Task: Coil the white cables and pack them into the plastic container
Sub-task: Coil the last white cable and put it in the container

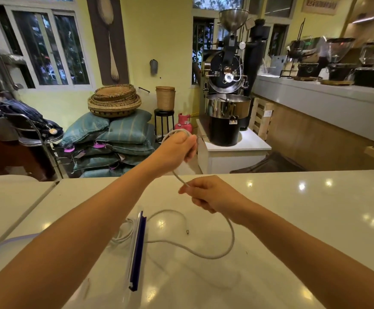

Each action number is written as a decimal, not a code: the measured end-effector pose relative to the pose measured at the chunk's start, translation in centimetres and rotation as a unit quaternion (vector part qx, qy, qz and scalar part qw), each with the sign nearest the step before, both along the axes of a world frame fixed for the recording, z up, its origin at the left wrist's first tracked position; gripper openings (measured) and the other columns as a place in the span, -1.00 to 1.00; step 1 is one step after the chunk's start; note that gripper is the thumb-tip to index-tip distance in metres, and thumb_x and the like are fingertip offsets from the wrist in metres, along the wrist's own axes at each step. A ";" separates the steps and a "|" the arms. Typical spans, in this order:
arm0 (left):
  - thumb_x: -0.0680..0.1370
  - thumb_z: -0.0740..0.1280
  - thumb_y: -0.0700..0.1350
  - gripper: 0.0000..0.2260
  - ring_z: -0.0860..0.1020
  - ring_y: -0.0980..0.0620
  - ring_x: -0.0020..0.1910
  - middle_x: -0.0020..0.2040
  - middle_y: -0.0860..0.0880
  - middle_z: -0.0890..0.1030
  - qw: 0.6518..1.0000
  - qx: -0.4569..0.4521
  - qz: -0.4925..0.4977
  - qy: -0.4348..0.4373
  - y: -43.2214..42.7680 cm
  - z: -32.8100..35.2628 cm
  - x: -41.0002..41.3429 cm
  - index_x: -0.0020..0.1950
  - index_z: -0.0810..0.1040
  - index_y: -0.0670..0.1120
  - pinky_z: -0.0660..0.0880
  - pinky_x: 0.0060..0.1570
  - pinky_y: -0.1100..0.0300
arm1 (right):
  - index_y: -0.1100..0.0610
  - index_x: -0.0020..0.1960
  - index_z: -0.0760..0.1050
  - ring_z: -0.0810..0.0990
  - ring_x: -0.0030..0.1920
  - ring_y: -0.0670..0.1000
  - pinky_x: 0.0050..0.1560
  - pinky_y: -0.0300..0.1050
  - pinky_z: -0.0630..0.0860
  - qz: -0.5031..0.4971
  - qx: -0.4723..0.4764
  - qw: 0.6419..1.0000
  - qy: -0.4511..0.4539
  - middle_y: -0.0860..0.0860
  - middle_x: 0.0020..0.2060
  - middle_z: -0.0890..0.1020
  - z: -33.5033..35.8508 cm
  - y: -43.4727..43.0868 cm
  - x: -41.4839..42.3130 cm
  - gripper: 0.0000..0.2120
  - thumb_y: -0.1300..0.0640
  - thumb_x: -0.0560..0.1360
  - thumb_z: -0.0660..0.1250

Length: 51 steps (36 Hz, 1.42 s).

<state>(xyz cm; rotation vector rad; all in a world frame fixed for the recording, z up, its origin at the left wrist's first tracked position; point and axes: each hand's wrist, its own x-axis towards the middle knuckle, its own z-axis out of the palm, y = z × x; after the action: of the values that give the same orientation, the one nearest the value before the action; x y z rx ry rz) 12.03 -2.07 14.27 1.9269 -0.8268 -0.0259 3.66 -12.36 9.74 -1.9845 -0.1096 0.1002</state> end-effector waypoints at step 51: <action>0.63 -0.03 -0.09 -0.63 0.32 0.16 -0.58 -0.60 0.08 0.40 0.960 -0.148 -0.121 0.205 -0.8 0.3 -0.3 -0.35 0.32 -0.09 0.21 -0.38 0.22 | 0.18 0.11 0.55 0.31 -0.47 -0.15 -0.51 -0.46 0.26 -0.035 -0.027 0.998 -0.054 -0.04 -0.46 0.42 0.0 0.3 0.2 -0.73 0.15 0.58 0.12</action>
<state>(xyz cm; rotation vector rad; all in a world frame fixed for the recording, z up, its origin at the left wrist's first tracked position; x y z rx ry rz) 11.74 -2.85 14.59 1.4606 -0.7312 -0.4145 3.83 -12.03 9.71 -2.0456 -0.1079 -0.0512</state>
